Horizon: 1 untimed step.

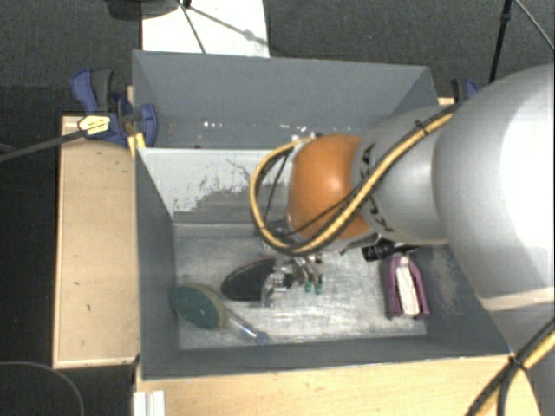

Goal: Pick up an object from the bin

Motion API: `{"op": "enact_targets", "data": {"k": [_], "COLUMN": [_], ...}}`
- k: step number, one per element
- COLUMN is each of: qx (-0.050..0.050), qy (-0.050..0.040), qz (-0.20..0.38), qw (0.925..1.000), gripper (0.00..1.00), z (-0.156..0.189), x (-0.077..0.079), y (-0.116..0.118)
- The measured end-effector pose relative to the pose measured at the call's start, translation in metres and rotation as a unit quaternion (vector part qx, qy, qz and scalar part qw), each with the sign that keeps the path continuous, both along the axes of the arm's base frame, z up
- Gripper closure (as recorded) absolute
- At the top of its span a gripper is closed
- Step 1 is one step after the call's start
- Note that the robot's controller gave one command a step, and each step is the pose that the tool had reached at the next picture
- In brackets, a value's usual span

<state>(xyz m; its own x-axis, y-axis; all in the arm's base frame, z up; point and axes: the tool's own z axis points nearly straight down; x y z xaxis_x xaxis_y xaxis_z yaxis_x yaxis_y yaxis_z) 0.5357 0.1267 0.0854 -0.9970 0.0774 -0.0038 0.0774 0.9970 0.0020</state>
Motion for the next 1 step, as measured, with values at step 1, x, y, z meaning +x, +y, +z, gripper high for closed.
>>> {"op": "enact_targets", "data": {"k": [1], "qx": [-0.001], "qy": [-0.0020], "qz": [0.079], "qw": [0.9969], "gripper": [1.00], "z": [0.1574], "x": [0.0114], "y": [0.0066]}}
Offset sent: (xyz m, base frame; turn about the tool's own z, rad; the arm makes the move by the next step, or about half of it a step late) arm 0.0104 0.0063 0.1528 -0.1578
